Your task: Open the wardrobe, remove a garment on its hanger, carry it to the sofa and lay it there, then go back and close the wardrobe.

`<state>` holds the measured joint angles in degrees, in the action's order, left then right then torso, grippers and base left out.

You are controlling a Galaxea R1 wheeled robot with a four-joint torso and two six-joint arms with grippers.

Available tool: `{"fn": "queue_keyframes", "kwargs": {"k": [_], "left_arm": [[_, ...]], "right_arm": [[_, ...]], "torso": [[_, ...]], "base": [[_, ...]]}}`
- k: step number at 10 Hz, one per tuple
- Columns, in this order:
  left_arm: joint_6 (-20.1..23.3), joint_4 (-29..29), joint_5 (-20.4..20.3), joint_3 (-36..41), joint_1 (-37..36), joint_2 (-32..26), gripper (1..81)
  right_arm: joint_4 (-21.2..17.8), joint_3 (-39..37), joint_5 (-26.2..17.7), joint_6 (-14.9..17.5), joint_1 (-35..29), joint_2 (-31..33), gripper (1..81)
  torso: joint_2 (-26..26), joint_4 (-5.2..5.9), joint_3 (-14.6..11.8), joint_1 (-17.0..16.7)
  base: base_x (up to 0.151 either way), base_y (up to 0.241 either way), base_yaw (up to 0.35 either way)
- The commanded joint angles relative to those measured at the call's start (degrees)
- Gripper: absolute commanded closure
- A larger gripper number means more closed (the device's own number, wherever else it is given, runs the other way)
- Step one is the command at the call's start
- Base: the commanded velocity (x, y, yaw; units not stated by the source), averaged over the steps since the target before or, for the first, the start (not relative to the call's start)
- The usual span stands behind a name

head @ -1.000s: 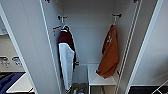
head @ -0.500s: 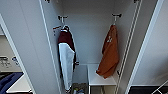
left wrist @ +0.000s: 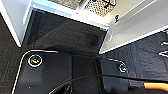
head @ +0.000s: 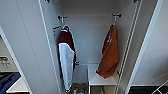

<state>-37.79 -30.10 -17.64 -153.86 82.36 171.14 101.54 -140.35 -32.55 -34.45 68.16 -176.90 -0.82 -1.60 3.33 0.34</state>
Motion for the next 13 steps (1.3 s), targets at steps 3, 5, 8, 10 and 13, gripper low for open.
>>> {"fn": "queue_keyframes", "kwargs": {"k": [3, 5, 8, 10, 13], "left_arm": [[0.0, -0.9, 1.7, -0.3, -3.0, -0.6, 1.0], [0.0, -1.0, 1.6, -0.3, -3.2, -0.6, 1.0], [0.1, -1.6, 1.6, 0.0, -2.9, -0.5, 1.0], [0.1, -2.8, 1.1, 0.0, -2.7, -0.5, 1.0], [0.1, -3.7, 0.9, 0.0, -2.6, 0.1, 1.0]], "right_arm": [[6.1, 6.5, -15.7, -0.4, -12.5, -2.2, 1.0], [6.1, 4.2, -26.2, -11.2, -15.1, -3.5, 1.0], [-1.0, -2.5, -31.9, -20.1, -17.7, -3.9, 1.0], [-4.7, -8.1, -32.3, -24.4, -18.1, -3.7, 1.0], [-6.5, -11.3, -32.1, -25.1, -16.2, -2.1, 1.0]], "torso": [[0.0, 0.0, 0.0, 0.0], [0.0, 0.0, 0.0, 0.0], [0.0, 0.0, 0.0, 0.0], [0.0, 0.0, 0.0, 0.0], [0.0, 0.0, 0.0, 0.0]], "base": [[0.0, 0.0, 0.0], [0.0, 0.0, 0.0], [0.0, 0.0, 0.0], [0.0, 0.0, 0.0], [0.0, 0.0, 0.0]]}}
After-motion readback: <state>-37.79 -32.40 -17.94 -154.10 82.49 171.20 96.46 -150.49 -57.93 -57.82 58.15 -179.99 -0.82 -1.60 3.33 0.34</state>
